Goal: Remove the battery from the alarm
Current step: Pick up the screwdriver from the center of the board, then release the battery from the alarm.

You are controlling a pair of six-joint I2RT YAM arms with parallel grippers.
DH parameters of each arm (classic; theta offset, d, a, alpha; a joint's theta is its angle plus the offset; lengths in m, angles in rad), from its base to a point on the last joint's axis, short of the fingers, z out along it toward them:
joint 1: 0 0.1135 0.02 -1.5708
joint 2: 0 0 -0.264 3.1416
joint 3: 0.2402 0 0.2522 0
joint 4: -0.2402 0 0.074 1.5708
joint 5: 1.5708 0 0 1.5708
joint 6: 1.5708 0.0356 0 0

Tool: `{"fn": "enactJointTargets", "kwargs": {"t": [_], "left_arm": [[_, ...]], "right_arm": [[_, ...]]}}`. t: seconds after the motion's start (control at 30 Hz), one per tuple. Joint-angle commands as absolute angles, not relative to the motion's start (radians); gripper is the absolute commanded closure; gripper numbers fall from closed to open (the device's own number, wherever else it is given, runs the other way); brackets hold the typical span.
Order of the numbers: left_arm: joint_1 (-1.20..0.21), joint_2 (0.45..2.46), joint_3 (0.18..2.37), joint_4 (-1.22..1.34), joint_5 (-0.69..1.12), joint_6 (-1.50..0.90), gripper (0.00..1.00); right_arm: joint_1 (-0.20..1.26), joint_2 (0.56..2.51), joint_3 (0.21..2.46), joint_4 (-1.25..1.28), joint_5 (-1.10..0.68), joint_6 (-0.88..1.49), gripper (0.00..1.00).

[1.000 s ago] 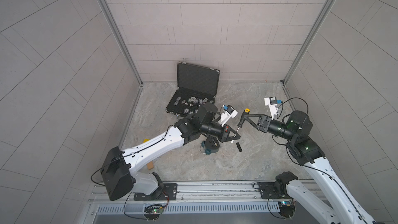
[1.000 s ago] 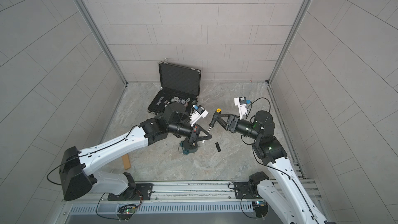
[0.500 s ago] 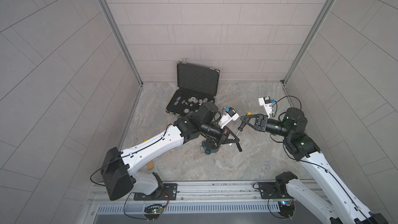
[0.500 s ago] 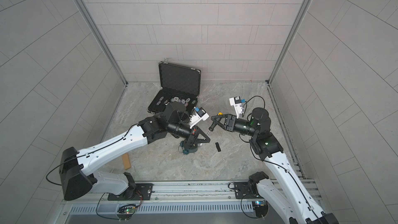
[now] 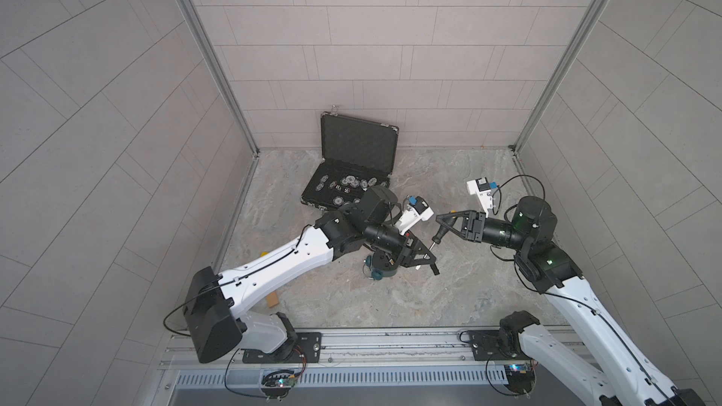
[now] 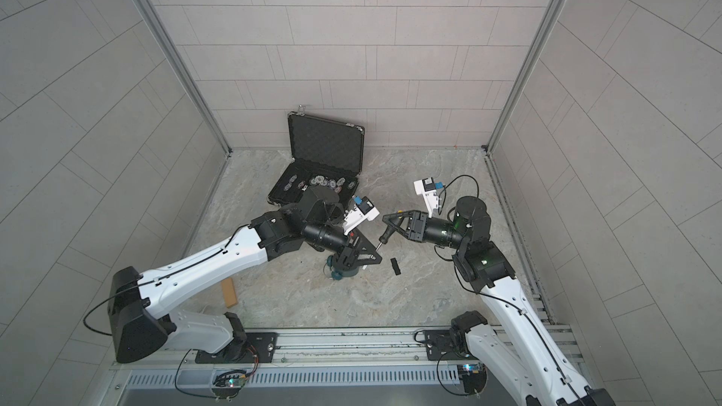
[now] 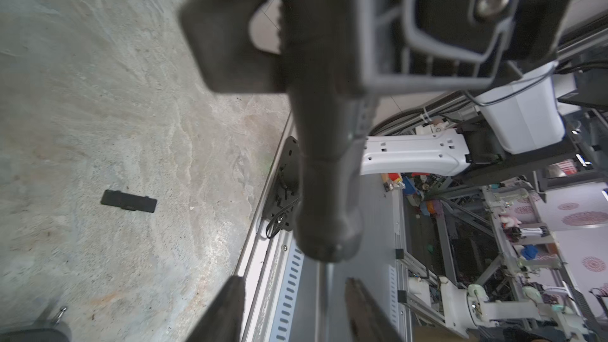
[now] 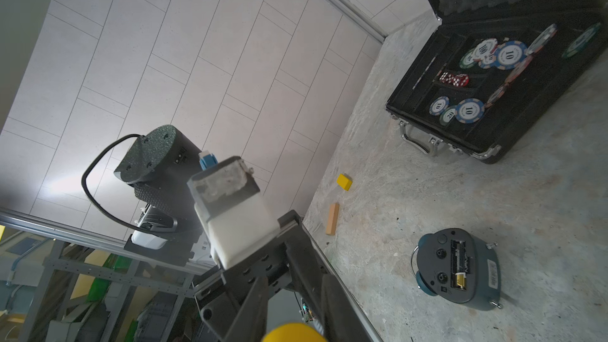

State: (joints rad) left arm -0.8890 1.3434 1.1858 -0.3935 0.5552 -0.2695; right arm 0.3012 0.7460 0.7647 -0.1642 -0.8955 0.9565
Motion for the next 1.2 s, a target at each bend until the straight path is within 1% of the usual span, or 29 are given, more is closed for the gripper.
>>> {"fn": "enactJointTargets", "kwargs": {"t": [0.0, 0.03, 0.17, 0.2, 0.27, 0.33, 0.43, 0.57, 0.77, 0.9, 0.97, 1.13, 1.17], "left_arm": [[-0.889, 1.163, 1.094, -0.369, 0.334, -0.29, 0.26], [-0.888, 1.101, 1.047, -0.337, 0.228, -0.322, 0.25], [-0.886, 0.837, 0.808, -0.238, -0.161, -0.495, 0.09], [-0.884, 0.794, 0.742, -0.223, -0.238, -0.555, 0.07], [-0.878, 0.677, 0.636, -0.23, -0.356, -0.677, 0.02], [-0.868, 0.611, 0.558, -0.228, -0.396, -0.773, 0.0], [-0.861, 0.586, 0.508, -0.232, -0.378, -0.843, 0.0], [-0.861, 0.647, 0.537, -0.281, -0.319, -0.865, 0.0], [-0.85, 0.745, 0.535, -0.335, -0.203, -0.92, 0.02], [-0.814, 0.77, 0.487, -0.316, -0.128, -0.979, 0.03], [-0.78, 0.785, 0.448, -0.247, -0.055, -1.003, 0.03], [-0.725, 0.896, 0.411, -0.122, 0.082, -1.041, 0.05], [-0.718, 0.931, 0.412, -0.102, 0.101, -1.042, 0.07]], "right_arm": [[0.303, 0.65, 0.737, -0.198, -0.817, 0.922, 1.0], [0.302, 0.624, 0.725, -0.211, -0.786, 0.914, 1.0], [0.301, 0.521, 0.684, -0.247, -0.669, 0.878, 1.0], [0.302, 0.5, 0.676, -0.251, -0.642, 0.87, 1.0], [0.301, 0.473, 0.654, -0.246, -0.599, 0.865, 1.0], [0.301, 0.447, 0.635, -0.245, -0.573, 0.848, 1.0], [0.301, 0.415, 0.593, -0.26, -0.53, 0.82, 1.0], [0.302, 0.396, 0.548, -0.238, -0.496, 0.769, 1.0], [0.329, 0.495, 0.526, -0.133, -0.479, 0.67, 1.0], [0.416, 0.611, 0.55, -0.052, -0.409, 0.567, 1.0], [0.477, 0.673, 0.555, 0.005, -0.386, 0.503, 1.0], [0.602, 0.803, 0.544, 0.141, -0.307, 0.319, 1.0], [0.618, 0.827, 0.548, 0.163, -0.296, 0.289, 1.0]]}}
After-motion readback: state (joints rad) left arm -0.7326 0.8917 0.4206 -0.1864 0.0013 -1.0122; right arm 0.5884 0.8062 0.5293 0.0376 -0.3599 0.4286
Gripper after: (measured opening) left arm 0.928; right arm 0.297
